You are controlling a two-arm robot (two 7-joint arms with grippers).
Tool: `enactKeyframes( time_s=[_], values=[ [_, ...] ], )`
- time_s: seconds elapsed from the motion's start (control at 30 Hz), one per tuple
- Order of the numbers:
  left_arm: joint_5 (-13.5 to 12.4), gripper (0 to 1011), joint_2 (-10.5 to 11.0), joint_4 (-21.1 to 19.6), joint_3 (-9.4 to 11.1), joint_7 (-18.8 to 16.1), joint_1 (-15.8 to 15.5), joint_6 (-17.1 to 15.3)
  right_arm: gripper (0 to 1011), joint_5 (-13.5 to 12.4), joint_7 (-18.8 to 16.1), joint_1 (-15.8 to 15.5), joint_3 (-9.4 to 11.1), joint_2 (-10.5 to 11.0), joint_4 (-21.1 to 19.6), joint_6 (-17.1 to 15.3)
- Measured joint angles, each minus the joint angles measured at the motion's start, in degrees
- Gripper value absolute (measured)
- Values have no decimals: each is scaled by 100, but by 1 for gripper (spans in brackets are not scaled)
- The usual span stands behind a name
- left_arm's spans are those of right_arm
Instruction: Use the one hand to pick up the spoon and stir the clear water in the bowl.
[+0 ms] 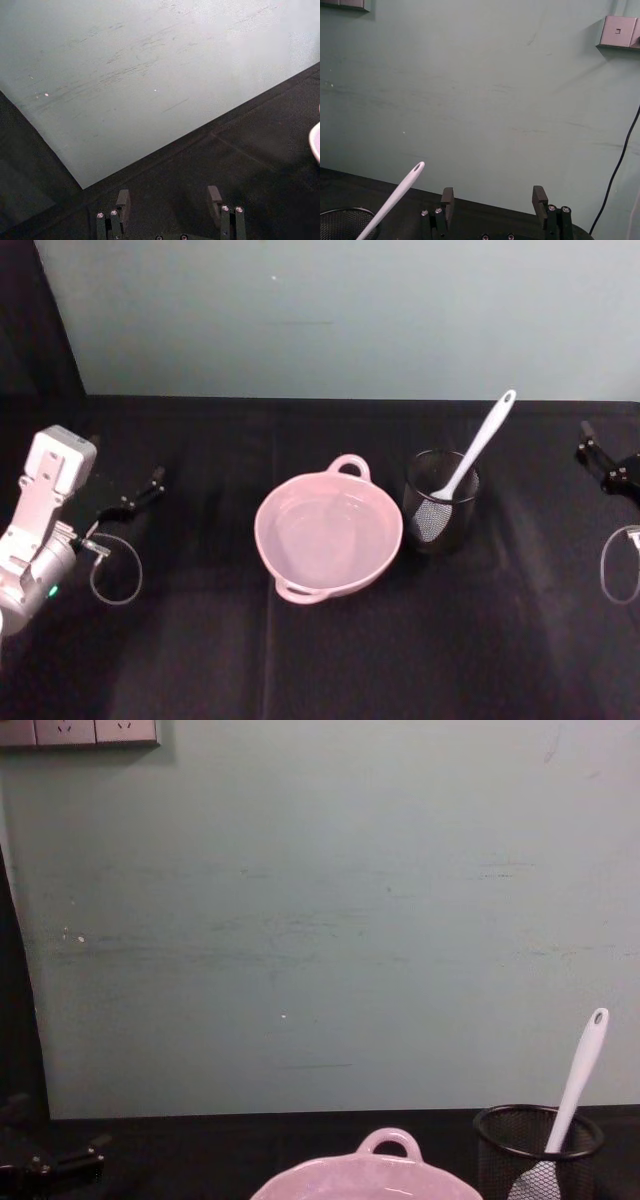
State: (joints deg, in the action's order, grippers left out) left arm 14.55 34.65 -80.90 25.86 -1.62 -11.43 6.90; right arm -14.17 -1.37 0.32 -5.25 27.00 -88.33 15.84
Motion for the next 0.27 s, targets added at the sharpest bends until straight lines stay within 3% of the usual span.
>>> enactKeyframes(
  time_s=[0.27],
  values=[
    [0, 1011, 0, 0, 0, 0, 0, 0, 1002, -5, 0, -3, -5, 5, -6, -4]
  ],
)
